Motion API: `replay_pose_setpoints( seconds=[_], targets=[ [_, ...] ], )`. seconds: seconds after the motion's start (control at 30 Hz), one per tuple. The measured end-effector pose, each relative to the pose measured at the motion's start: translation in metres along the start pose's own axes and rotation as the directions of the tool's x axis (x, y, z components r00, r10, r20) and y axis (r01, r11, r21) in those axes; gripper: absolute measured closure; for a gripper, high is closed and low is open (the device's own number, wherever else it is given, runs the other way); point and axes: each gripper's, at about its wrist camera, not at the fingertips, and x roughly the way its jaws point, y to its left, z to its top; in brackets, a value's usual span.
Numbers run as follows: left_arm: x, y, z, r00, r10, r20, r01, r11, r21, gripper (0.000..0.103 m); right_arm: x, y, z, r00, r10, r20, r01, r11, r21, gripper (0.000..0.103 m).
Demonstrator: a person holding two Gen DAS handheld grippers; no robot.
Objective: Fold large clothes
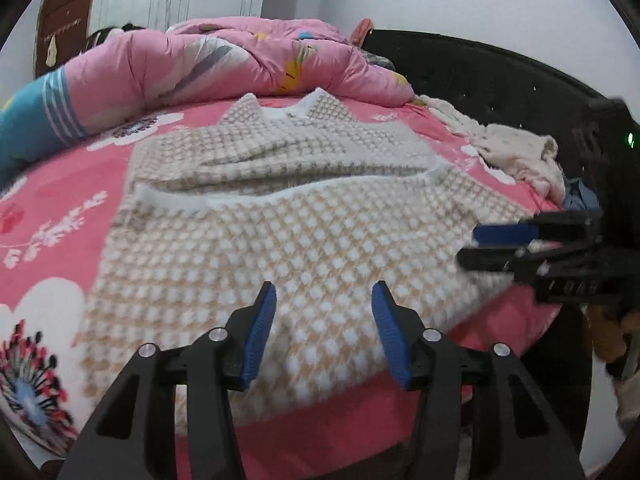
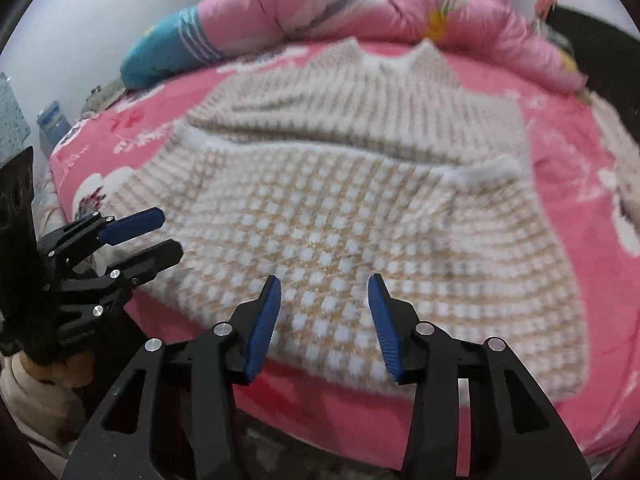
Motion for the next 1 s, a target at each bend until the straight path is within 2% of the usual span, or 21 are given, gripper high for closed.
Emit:
replay_pose_setpoints(
  seconds=[0.07,0.13,0.23,0.3,0.33,0.37,0.4,0.43,0.47,0.5,0.57,0.63,0.67,0.7,0.77,0.8,0.87,1.0],
  targets=[
    [0.016,0.007,-0.011,0.999,0.007,-0.048,-0.008,1.0,-0.018,0.049,0.025,-0.001,-0.01,1.0,0.005,-0.03,-0.004,1.0,0.029,0.059],
    [0.022,0.016,-0.017,0.999,-0.013,-0.033,0.011,0.998,-0.06,0.049,0.039,-0.004,-0.016,1.0,0.005,-0.008,-0.005,0.999,0.031,0.059],
    [-0.001,0.018,-0.004,1.0,-0.018,-0.017,0.017,0.996,-0.086,0.049,0.009,-0.015,-0.01,0.999,0.042,0.005,-0.042,0.995,0.09,0.059],
    [-0.018,0.026,-0.002,1.0,-0.01,0.026,0.013,0.994,-0.106,0.046,-0.022,-0.02,-0.015,0.999,-0.014,0.042,0.01,0.995,0.096,0.059],
    [-0.022,0.034,-0.004,0.999,0.02,0.037,-0.016,0.993,-0.12,0.041,-0.03,-0.025,-0.018,0.997,-0.059,0.057,0.053,0.994,0.1,0.059],
    [-0.019,0.044,-0.009,0.998,0.06,0.02,-0.057,0.989,-0.137,0.039,-0.031,-0.036,-0.023,0.991,-0.122,0.051,0.115,0.987,0.115,0.059],
    [-0.009,0.056,-0.016,0.996,0.081,-0.022,-0.083,0.984,-0.159,0.039,-0.026,-0.043,-0.027,0.989,-0.144,0.034,0.138,0.982,0.128,0.059],
    [-0.003,0.062,-0.023,0.998,0.053,-0.025,-0.056,0.983,-0.172,0.039,-0.009,-0.055,-0.036,0.989,-0.151,-0.002,0.149,0.976,0.159,0.059],
    [-0.003,0.064,-0.027,0.999,0.041,0.007,-0.039,0.984,-0.174,0.039,0.002,-0.06,-0.04,0.992,-0.127,-0.003,0.126,0.976,0.18,0.059],
    [-0.002,0.058,-0.027,0.998,0.063,0.023,-0.059,0.987,-0.148,0.039,0.009,-0.062,-0.043,0.993,-0.12,0.009,0.116,0.974,0.193,0.059],
    [-0.001,0.047,-0.02,0.994,0.108,0.002,-0.108,0.988,-0.108,0.039,0.003,-0.056,-0.037,0.989,-0.146,0.011,0.142,0.975,0.17,0.059],
    [-0.011,0.049,-0.015,0.996,0.094,-0.003,-0.093,0.987,-0.131,0.039,-0.008,-0.053,-0.029,0.991,-0.135,0.019,0.129,0.974,0.185,0.059],
    [-0.017,0.054,-0.014,0.996,0.089,0.01,-0.086,0.984,-0.154,0.039,-0.022,-0.06,-0.028,0.989,-0.142,0.05,0.128,0.968,0.215,0.059],
    [-0.025,0.061,-0.013,0.995,0.095,0.035,-0.086,0.978,-0.191,0.038,-0.026,-0.062,-0.026,0.984,-0.164,0.067,0.144,0.961,0.235,0.059],
    [-0.028,0.08,-0.019,0.995,0.094,0.036,-0.082,0.964,-0.253,0.035,-0.029,-0.082,-0.033,0.974,-0.219,0.054,0.195,0.938,0.287,0.059],
    [-0.022,0.089,-0.023,0.997,0.074,0.021,-0.065,0.957,-0.284,0.035,-0.029,-0.095,-0.041,0.977,-0.208,0.037,0.186,0.932,0.312,0.061],
    [-0.02,0.097,-0.033,0.999,0.045,0.024,-0.035,0.948,-0.315,0.035,-0.014,-0.114,-0.054,0.991,-0.133,0.033,0.111,0.924,0.365,0.062],
    [-0.023,0.091,-0.022,0.998,0.063,-0.002,-0.06,0.947,-0.315,0.035,-0.03,-0.101,-0.038,0.984,-0.176,0.028,0.156,0.924,0.348,0.062]
  ],
)
